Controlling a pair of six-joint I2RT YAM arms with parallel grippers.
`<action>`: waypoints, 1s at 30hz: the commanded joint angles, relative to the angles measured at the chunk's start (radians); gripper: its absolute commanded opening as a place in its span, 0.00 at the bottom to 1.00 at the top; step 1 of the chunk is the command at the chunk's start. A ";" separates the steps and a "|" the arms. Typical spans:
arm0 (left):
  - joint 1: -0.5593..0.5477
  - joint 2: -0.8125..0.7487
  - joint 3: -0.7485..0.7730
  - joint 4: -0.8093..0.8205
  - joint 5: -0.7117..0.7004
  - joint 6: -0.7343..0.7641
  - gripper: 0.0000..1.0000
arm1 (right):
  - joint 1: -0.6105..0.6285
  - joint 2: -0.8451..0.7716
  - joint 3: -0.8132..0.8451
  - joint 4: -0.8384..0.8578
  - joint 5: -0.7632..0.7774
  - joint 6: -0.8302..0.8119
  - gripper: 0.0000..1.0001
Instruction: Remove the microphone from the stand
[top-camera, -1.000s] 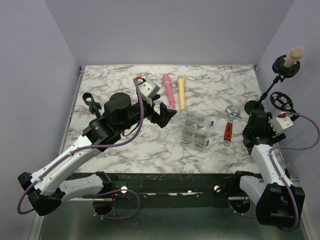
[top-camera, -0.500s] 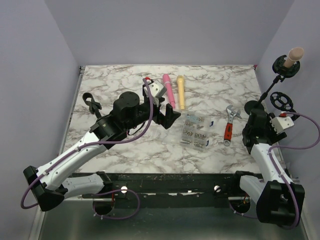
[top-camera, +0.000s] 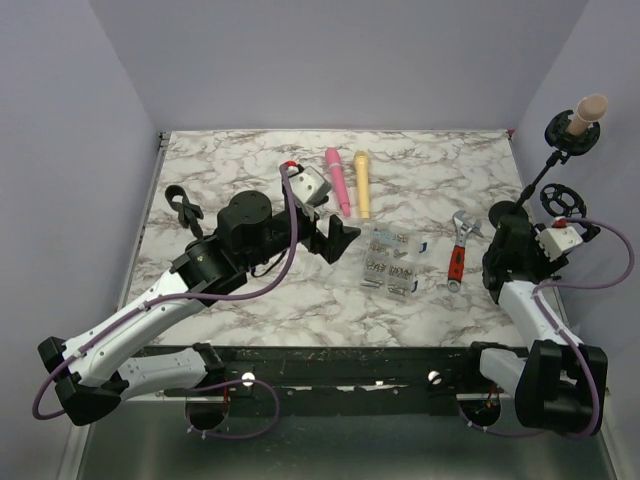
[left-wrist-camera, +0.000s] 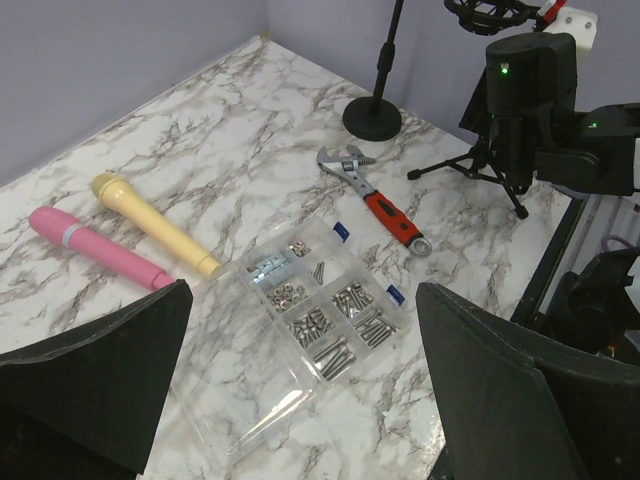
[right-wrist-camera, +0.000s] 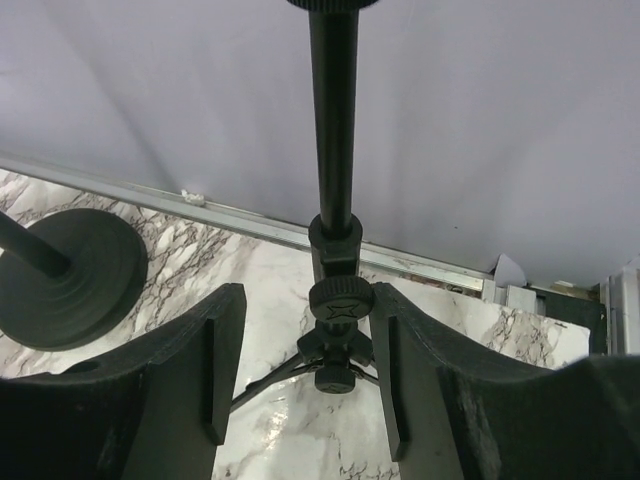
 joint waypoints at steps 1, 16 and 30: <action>-0.013 -0.010 0.017 -0.010 -0.029 0.026 0.99 | -0.007 0.013 -0.031 0.100 0.049 -0.044 0.57; -0.022 -0.009 0.018 -0.009 -0.029 0.029 0.99 | -0.006 0.035 -0.028 0.135 0.037 -0.115 0.31; -0.030 -0.012 0.018 -0.011 -0.029 0.034 0.99 | -0.006 -0.012 -0.032 0.124 0.028 -0.113 0.49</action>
